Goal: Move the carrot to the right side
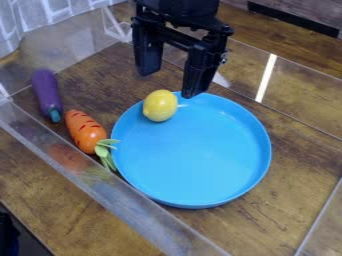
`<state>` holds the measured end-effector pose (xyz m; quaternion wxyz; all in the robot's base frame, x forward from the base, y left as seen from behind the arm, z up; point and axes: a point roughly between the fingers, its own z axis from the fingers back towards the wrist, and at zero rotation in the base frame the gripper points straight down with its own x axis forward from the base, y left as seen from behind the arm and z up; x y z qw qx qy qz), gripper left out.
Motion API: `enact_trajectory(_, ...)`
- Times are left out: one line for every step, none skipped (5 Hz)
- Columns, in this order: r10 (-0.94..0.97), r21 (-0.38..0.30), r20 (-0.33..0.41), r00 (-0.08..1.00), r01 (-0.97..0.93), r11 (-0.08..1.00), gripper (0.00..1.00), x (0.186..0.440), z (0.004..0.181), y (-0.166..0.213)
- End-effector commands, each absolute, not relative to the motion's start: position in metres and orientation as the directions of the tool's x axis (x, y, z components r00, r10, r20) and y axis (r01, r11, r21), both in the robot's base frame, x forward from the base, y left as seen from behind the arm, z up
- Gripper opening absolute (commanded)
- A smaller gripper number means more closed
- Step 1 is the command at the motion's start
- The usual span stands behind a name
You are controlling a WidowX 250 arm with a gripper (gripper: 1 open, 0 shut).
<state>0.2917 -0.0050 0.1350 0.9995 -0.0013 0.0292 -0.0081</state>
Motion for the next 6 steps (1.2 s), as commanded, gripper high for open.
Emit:
enact_trajectory(-0.026, -0.005, -0.070, 0.997, 0.026, 1.000, 1.00, 0.297, 0.125, -0.001)
enact_trajectory(-0.057, -0.006, -0.080, 0.995, 0.056, 0.998, 1.00, 0.292, 0.117, 0.004)
enact_trajectory(-0.134, -0.004, -0.087, 0.987, 0.134, 0.991, 1.00, 0.282, 0.109, 0.020)
enact_trajectory(-0.209, 0.005, -0.081, 0.974, 0.211, 0.978, 1.00, 0.264, 0.106, 0.042)
enact_trajectory(-0.288, 0.026, -0.074, 0.955, 0.291, 0.956, 1.00, 0.257, 0.103, 0.060)
enact_trajectory(-0.334, 0.049, -0.071, 0.940, 0.338, 0.940, 1.00, 0.258, 0.100, 0.069)
